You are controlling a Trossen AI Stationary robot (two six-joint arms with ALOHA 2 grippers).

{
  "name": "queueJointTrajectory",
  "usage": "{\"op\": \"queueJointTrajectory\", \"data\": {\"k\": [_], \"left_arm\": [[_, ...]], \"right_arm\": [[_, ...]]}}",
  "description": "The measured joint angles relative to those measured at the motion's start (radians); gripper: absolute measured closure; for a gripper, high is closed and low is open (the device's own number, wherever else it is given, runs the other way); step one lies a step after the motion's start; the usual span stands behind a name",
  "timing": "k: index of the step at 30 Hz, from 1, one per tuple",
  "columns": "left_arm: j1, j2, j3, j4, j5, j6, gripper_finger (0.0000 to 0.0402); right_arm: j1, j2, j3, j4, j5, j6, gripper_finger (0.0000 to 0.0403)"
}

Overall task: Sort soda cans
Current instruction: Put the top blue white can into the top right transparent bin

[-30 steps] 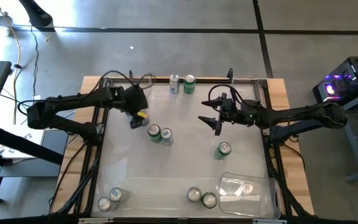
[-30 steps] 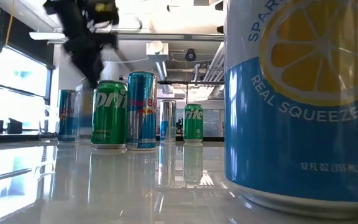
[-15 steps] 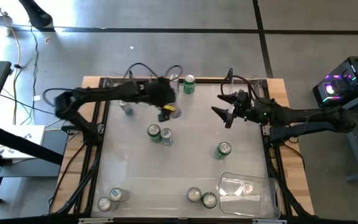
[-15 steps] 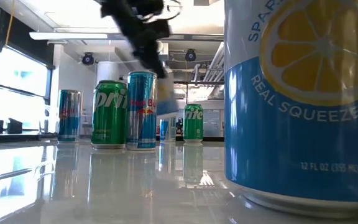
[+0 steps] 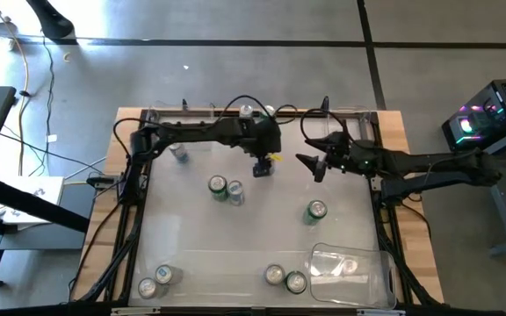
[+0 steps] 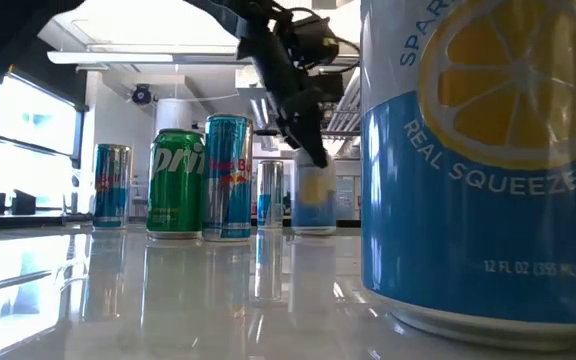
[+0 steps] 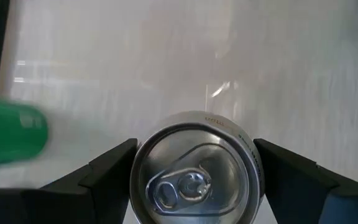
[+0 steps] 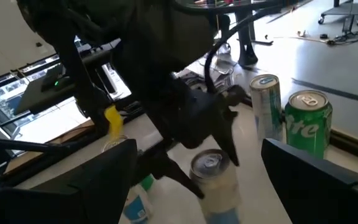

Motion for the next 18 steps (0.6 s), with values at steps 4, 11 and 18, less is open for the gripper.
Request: {"op": "queueJointTrajectory", "data": {"k": [4,11,18], "left_arm": [[-0.003,0.027,0.02,0.01,0.012,-0.008,0.0113],[0.012,0.032,0.02,0.02,0.045,-0.038,0.0085],[0.033,0.019,0.032,-0.026,0.151,-0.045,0.0051]], "right_arm": [[0.0,0.006,0.0,-0.006,0.0,0.014,0.0062],[0.0,0.006,0.0,-0.008,0.0,0.018,0.0062],[-0.001,0.006,0.0,-0.032,0.001,0.0,0.0062]]}}
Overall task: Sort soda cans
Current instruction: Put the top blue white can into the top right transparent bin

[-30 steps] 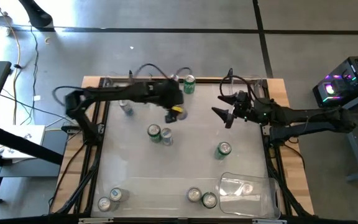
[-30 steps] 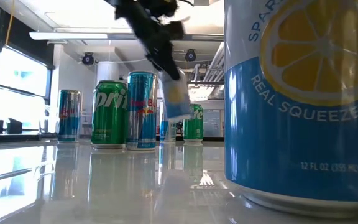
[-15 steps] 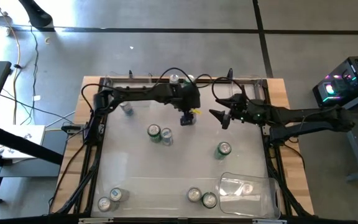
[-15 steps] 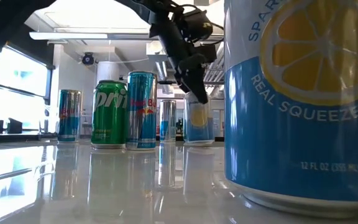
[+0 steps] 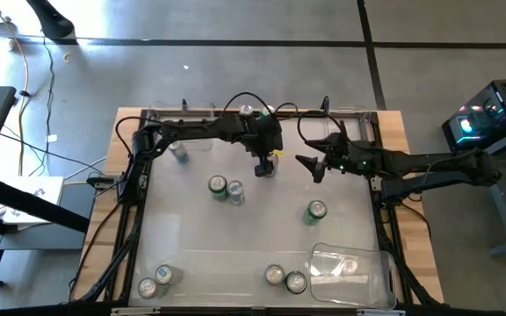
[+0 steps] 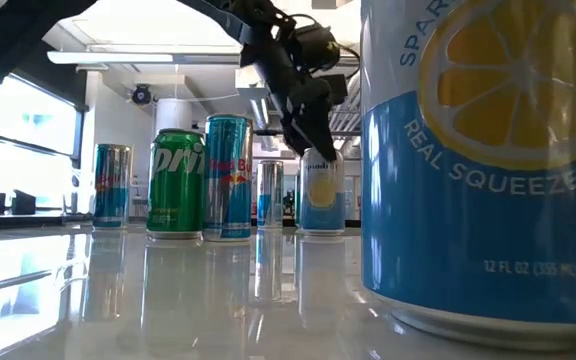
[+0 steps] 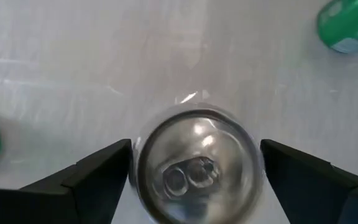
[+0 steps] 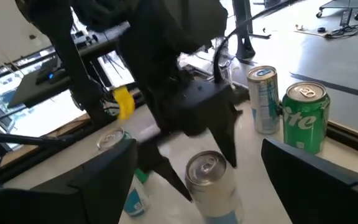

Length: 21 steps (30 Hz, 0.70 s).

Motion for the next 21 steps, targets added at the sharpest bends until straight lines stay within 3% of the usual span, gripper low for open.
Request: {"op": "queueJointTrajectory", "data": {"k": [6,9,14,21], "left_arm": [[-0.011,-0.104,-0.007,-0.034,-0.007,0.037,0.0049],[-0.016,-0.19,-0.071,-0.021,-0.007,0.057,0.0049],[0.001,-0.367,-0.317,0.134,-0.012,0.045,0.0049],[-0.008,-0.63,-0.705,0.501,-0.091,-0.053,0.0048]], "right_arm": [[-0.007,0.025,-0.001,-0.031,0.026,-0.038,0.0062],[-0.022,0.075,-0.001,-0.013,-0.04,-0.082,0.0062],[-0.046,0.208,-0.001,0.159,-0.167,-0.177,0.0062],[-0.13,0.38,0.026,0.323,-0.337,-0.329,0.0062]]}}
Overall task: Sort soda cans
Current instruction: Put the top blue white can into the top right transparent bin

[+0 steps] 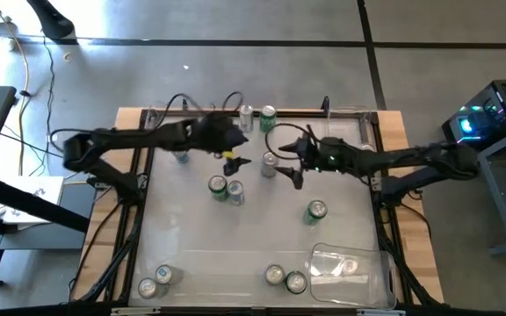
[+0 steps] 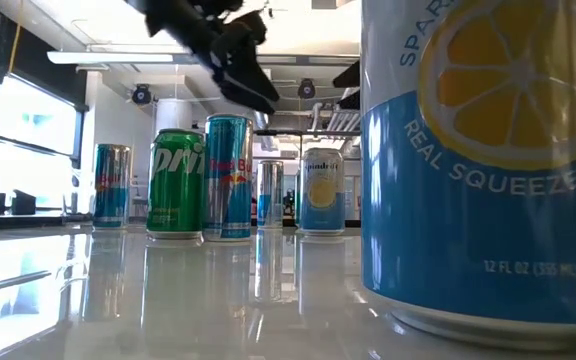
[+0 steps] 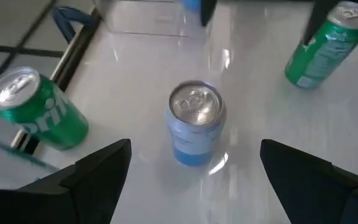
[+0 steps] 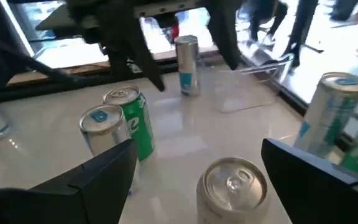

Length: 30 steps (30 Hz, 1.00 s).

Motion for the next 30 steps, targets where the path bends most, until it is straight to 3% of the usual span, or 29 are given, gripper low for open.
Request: {"op": "queueJointTrajectory", "data": {"k": [7,17,23,30], "left_arm": [[-0.013,-0.155,-0.25,0.322,-0.053,-0.094,0.0048],[0.009,-0.177,-0.31,0.378,-0.055,-0.131,0.0048],[0.009,-0.178,-0.31,0.373,-0.055,-0.132,0.0048],[0.008,-0.177,-0.31,0.371,-0.055,-0.138,0.0048]], "right_arm": [[-0.093,0.128,0.209,-0.245,-0.11,-0.161,0.0061],[-0.167,0.377,0.662,-0.914,-0.308,-0.367,0.006],[-0.16,0.516,0.817,-1.078,-0.296,-0.445,0.006],[-0.135,0.581,0.831,-1.096,-0.185,-0.486,0.006]]}}
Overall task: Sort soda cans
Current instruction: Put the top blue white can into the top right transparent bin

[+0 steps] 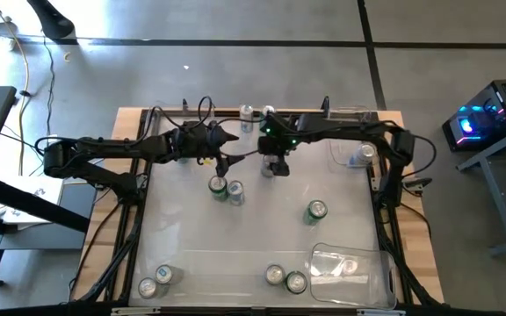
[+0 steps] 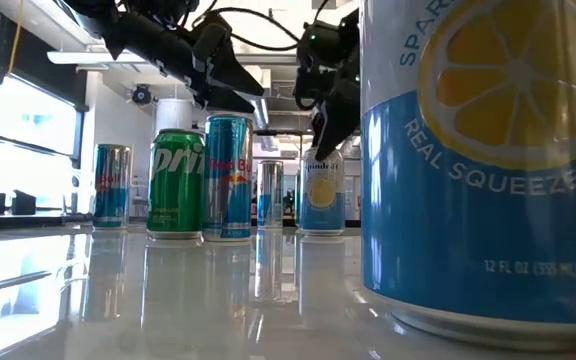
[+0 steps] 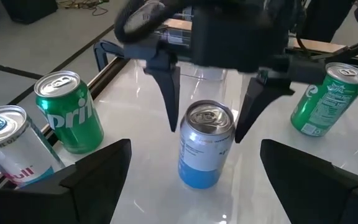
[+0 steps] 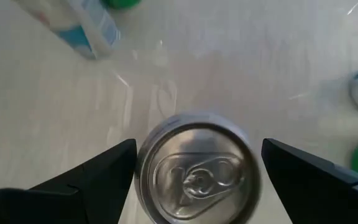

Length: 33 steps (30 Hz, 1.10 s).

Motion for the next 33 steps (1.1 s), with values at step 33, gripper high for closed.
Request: {"op": "queueJointTrajectory", "data": {"k": [33], "left_arm": [[-0.028,0.064,0.002,0.056,-0.074,-0.099,0.0048]], "right_arm": [[-0.001,-0.428,-0.003,-0.53,0.425,0.336,0.0124]]}}
